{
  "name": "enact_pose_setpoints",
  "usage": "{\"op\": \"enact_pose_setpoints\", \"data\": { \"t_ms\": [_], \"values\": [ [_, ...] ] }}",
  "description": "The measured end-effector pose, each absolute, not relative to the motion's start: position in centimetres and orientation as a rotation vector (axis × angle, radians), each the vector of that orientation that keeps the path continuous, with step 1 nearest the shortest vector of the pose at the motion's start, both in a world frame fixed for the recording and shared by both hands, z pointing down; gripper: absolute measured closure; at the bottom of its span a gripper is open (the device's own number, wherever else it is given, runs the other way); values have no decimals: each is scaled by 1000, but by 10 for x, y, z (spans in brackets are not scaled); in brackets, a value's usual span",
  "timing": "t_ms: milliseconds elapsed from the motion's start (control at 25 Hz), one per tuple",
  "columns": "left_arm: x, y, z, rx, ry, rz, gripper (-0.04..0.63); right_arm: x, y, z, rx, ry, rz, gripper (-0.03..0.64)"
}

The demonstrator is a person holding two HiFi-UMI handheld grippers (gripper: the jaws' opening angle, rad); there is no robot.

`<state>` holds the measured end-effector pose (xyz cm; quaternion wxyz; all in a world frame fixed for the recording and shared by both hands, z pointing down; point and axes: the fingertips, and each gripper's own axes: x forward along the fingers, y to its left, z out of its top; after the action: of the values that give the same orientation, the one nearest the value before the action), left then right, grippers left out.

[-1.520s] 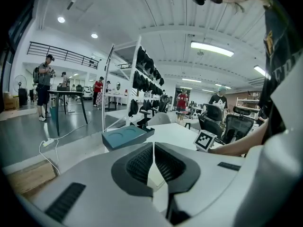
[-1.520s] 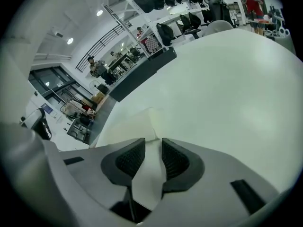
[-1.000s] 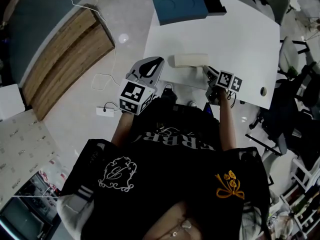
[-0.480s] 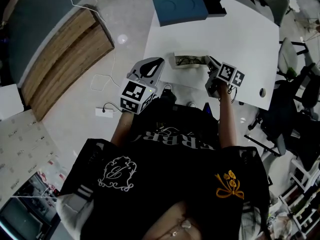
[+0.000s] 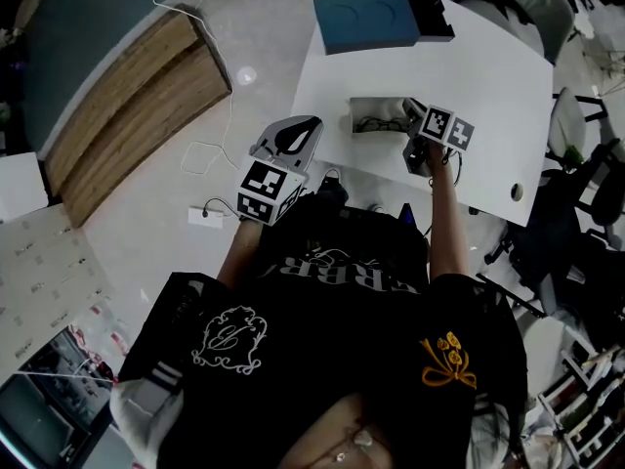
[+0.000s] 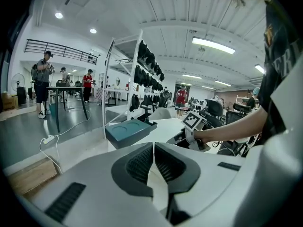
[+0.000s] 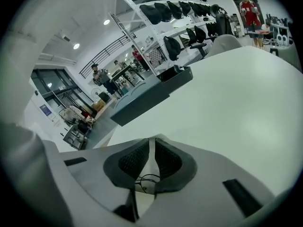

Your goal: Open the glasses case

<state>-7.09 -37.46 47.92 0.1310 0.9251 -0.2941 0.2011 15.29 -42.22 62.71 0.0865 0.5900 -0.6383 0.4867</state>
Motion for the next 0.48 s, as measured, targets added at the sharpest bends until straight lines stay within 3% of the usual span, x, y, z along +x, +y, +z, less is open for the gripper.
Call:
{"op": "enact_pose_setpoints", "data": {
  "t_ms": [480],
  "values": [
    [-74,-371,485,2704,-790,594,569,142,-395,597,1796,-1943,1339,568]
  ]
}}
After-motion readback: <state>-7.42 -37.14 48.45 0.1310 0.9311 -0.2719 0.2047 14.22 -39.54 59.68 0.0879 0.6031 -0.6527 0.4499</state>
